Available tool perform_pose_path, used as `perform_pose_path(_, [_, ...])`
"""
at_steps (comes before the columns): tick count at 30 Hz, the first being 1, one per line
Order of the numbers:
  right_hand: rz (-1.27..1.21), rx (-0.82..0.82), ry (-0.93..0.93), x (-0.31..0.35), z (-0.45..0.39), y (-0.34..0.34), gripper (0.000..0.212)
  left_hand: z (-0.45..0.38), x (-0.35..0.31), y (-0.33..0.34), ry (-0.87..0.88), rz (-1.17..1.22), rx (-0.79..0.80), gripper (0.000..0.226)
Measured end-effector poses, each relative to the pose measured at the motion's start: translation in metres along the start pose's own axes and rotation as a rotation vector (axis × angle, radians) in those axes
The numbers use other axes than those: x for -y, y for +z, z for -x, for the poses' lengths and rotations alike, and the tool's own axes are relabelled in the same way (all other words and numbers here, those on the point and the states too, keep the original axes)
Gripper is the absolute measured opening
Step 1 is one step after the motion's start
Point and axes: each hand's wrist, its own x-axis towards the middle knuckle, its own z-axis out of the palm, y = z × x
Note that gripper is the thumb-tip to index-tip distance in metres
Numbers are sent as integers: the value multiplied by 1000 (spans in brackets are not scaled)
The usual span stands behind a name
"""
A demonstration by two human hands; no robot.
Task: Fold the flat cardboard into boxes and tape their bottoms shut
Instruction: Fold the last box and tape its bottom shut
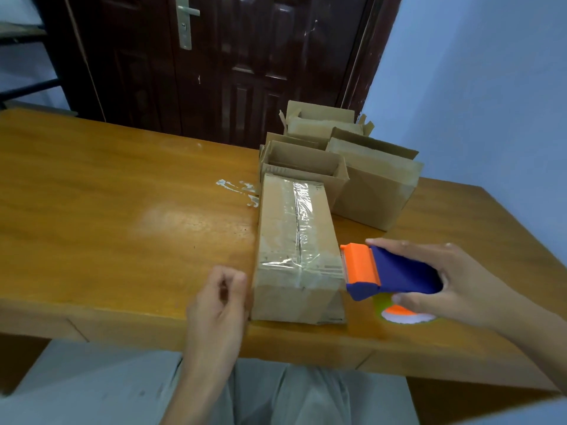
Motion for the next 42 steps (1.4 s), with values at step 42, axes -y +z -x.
perform_pose_path(42, [-31,-70,-1,-17,22,15,76,-34,-37,-12,123,176,65,17])
